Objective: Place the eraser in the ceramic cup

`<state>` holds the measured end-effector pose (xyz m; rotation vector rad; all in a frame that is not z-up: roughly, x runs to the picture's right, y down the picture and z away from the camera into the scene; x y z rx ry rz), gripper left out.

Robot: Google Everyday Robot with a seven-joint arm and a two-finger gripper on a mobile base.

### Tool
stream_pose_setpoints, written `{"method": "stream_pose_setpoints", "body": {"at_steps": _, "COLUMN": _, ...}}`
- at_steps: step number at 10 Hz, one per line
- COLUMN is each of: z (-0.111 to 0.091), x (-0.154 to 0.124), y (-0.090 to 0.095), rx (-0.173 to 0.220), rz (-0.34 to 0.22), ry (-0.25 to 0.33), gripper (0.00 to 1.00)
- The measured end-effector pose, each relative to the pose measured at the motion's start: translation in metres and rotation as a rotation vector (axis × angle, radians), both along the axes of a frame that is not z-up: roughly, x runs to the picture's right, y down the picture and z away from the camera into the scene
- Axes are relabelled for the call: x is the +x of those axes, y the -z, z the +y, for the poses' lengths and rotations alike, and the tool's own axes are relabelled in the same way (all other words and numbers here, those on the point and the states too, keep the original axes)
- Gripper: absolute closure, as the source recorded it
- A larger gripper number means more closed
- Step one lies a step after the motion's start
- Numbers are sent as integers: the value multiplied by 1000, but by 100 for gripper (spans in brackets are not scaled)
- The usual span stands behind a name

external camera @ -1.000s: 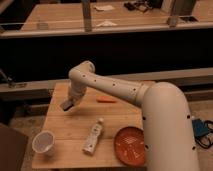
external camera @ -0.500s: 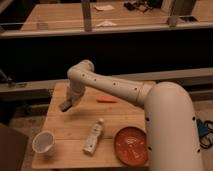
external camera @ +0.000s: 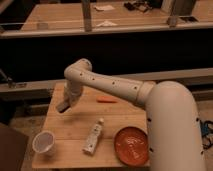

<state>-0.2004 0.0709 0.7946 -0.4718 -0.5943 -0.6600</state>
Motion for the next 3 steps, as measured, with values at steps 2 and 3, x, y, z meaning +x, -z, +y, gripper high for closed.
{"method": "stream_pose_setpoints", "body": {"at_steps": 2, "z": 3, "x": -4, "y": 8, "rx": 1, "rz": -10, "ry": 19, "gripper": 99}}
{"method": "stream_pose_setpoints", "body": {"at_steps": 3, "z": 5, "x": -7, "y": 11, "rx": 2, "rz": -15, "ry": 28, "gripper": 99}}
